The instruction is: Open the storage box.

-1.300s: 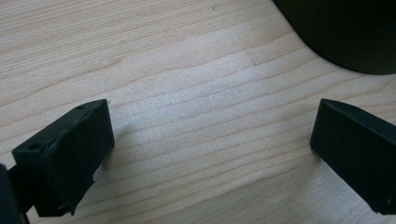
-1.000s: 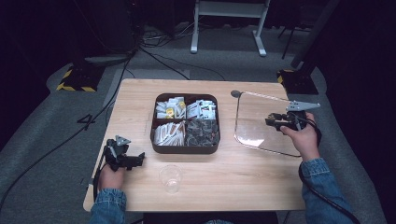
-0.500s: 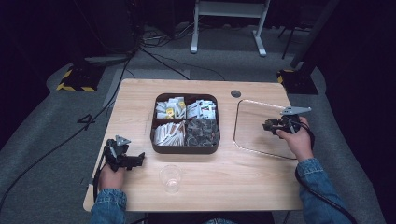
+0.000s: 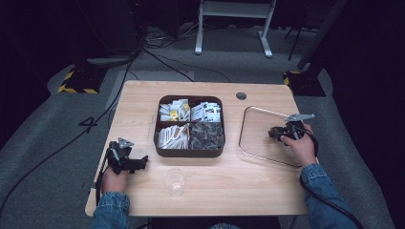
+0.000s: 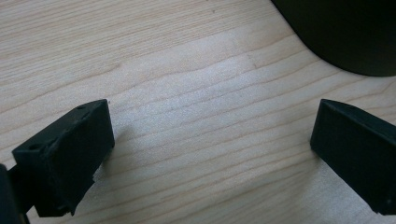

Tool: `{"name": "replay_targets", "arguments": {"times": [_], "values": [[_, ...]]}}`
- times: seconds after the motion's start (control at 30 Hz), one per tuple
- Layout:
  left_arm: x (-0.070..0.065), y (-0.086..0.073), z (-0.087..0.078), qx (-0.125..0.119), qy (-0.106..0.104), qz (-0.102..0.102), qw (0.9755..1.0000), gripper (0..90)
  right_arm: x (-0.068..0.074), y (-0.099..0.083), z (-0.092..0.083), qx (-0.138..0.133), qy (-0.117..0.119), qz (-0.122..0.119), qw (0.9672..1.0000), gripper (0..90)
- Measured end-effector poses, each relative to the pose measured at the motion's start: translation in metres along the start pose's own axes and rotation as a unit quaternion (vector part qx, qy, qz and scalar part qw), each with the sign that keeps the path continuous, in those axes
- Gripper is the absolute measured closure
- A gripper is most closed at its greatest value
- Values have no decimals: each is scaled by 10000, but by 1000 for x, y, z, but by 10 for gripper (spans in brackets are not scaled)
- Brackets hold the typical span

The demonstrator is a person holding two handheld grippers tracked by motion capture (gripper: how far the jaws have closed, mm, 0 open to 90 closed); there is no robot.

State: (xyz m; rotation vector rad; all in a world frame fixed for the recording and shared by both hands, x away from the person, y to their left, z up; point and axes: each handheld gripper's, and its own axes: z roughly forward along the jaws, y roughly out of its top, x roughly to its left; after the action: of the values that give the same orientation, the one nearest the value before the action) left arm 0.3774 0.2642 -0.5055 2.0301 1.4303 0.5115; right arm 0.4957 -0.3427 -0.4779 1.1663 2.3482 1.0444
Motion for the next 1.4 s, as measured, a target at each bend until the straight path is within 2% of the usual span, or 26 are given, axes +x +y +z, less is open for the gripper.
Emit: {"name": "replay_targets", "arguments": {"times": [0.2,0.3,0.43,0.57,0.73,0.87,1.07,1.27,1.4], "values": [[0,0,0,8,-1,9,10000,1,-3,-5,4,87,-23,61,9999,588],[0,0,0,7,-2,9,10000,0,-4,-8,6,153,-112,47,9998,587],[1,0,0,-7,10,28,10000,1,-6,-10,7,54,-86,146,9998,583],[1,1,1,-11,4,24,10000,0,-5,-11,7,18,-94,137,9999,576],[1,1,1,-2,11,25,10000,1,-4,-10,9,-18,-56,229,9997,485],[1,1,1,-2,10,28,10000,1,-4,-8,8,-30,-54,284,9996,459],[1,1,1,5,-1,24,10000,0,-3,-4,0,-231,-82,452,9987,401],[0,3,2,1,-19,15,10000,0,-1,2,-12,-535,-43,702,9961,358],[0,5,4,-12,-16,51,10000,0,1,6,-20,-657,11,731,9952,352]]}}
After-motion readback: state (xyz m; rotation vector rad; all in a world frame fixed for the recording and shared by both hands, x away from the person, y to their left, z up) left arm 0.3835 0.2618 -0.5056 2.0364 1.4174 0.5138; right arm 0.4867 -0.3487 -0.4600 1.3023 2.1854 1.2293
